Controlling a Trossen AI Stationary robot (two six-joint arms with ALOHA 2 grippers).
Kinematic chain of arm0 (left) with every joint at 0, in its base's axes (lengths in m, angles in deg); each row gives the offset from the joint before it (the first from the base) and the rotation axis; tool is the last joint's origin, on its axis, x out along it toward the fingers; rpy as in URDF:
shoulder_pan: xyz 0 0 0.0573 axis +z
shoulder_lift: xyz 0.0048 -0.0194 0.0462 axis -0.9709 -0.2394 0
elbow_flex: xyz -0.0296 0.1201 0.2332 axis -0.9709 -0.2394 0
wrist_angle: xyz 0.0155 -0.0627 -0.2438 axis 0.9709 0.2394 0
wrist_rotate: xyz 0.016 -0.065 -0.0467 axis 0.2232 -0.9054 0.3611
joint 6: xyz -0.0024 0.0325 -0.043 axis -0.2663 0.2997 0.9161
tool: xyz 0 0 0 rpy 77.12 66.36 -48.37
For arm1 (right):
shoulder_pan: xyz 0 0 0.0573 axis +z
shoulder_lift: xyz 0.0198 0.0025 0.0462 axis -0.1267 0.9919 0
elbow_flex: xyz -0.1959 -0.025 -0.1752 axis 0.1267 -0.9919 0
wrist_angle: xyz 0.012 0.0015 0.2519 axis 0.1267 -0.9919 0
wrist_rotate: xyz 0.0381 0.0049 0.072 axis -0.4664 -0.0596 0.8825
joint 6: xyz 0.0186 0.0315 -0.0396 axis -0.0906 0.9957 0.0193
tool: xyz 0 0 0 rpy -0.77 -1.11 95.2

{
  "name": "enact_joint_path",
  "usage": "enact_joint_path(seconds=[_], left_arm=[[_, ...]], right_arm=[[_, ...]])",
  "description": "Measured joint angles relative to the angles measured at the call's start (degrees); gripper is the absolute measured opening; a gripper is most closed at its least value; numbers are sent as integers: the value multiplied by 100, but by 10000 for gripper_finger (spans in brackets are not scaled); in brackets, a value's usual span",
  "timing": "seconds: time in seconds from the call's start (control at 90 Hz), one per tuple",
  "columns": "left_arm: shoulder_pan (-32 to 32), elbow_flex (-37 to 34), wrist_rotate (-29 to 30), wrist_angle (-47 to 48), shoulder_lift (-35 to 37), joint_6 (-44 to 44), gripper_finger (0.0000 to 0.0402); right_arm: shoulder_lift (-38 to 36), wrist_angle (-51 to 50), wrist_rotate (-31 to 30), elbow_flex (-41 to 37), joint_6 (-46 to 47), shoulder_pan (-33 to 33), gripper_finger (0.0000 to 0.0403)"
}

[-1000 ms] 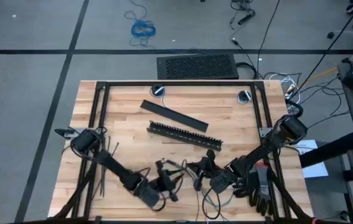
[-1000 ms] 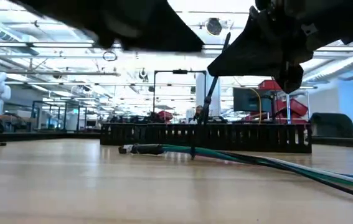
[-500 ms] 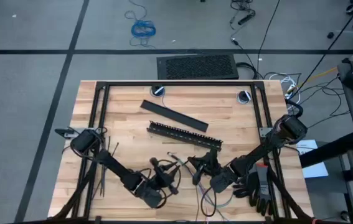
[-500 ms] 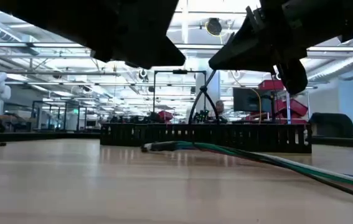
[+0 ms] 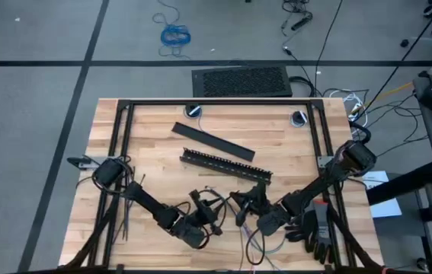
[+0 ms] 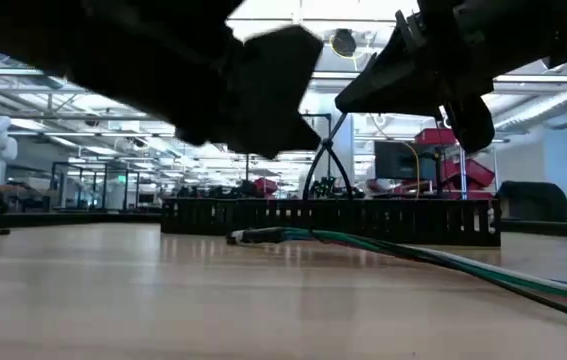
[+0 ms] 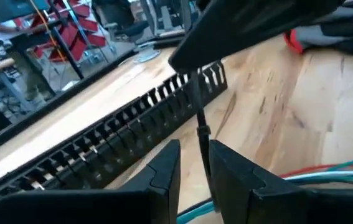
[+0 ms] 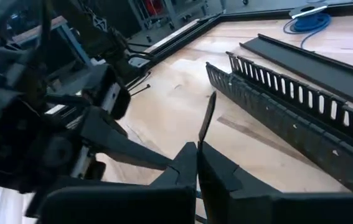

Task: Ziptie cables
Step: Wrap the cable wires with the black zip tie

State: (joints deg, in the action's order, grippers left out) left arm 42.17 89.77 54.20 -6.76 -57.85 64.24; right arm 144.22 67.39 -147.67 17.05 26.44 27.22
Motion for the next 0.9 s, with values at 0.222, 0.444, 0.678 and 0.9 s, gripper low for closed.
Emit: enact_joint_path(seconds=[0.222, 0.444, 0.678, 0.9], left_arm=[[120, 2, -462, -337, 0, -20, 84], [258, 2, -487, -314, 0, 98, 84], [328, 2, -474, -302, 0, 189, 84], [326, 2, -479, -266, 0, 188, 28]], right_arm=[[0, -11, 9, 0, -23, -2, 0], [2, -19, 17, 0, -42, -4, 0], [2, -24, 24, 0, -84, -4, 0], [4, -31, 28, 0, -84, -4, 0]])
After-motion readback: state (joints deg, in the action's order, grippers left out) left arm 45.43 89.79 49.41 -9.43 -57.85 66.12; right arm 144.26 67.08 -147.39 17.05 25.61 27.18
